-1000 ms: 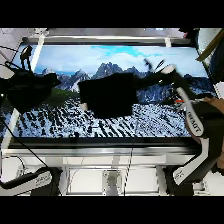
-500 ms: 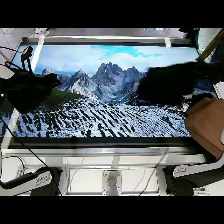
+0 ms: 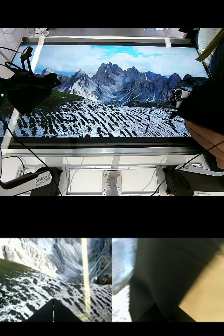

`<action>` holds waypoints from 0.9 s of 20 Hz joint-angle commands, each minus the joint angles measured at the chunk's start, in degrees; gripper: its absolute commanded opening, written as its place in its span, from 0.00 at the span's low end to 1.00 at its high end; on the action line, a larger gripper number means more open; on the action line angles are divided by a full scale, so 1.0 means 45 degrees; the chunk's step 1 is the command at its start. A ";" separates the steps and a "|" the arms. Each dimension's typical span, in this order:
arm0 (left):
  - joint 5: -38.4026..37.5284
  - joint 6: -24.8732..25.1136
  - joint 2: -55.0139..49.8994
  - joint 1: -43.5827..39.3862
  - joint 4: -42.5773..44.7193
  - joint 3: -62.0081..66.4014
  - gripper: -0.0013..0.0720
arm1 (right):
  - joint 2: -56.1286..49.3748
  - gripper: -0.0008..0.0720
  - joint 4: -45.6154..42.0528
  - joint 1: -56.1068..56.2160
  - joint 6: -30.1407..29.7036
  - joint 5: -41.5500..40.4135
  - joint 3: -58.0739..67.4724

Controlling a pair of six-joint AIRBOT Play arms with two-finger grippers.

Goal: Fold the clothes and pants, and hang the long-sleeved shirts on hangers.

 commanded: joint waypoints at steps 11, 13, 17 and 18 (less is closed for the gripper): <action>0.0000 -0.0053 -0.0029 0.0005 -0.0525 -0.0005 0.04 | 0.0670 0.64 -0.3308 -0.2288 0.1758 0.0209 -0.3225; 0.0000 -0.0053 -0.0063 0.0005 -0.0525 -0.0005 0.04 | 0.0670 0.64 -0.3298 -0.2283 0.2293 0.0325 -0.2234; -0.0053 -0.0058 -0.0194 0.0005 -0.0534 -0.0005 0.04 | 0.0865 0.63 0.2118 -0.2225 0.2599 -0.0520 -0.0301; -0.0151 -0.0058 -0.0209 0.0005 -0.0529 -0.0005 0.04 | 0.1044 0.54 0.4843 -0.1977 0.2467 -0.0996 -0.0301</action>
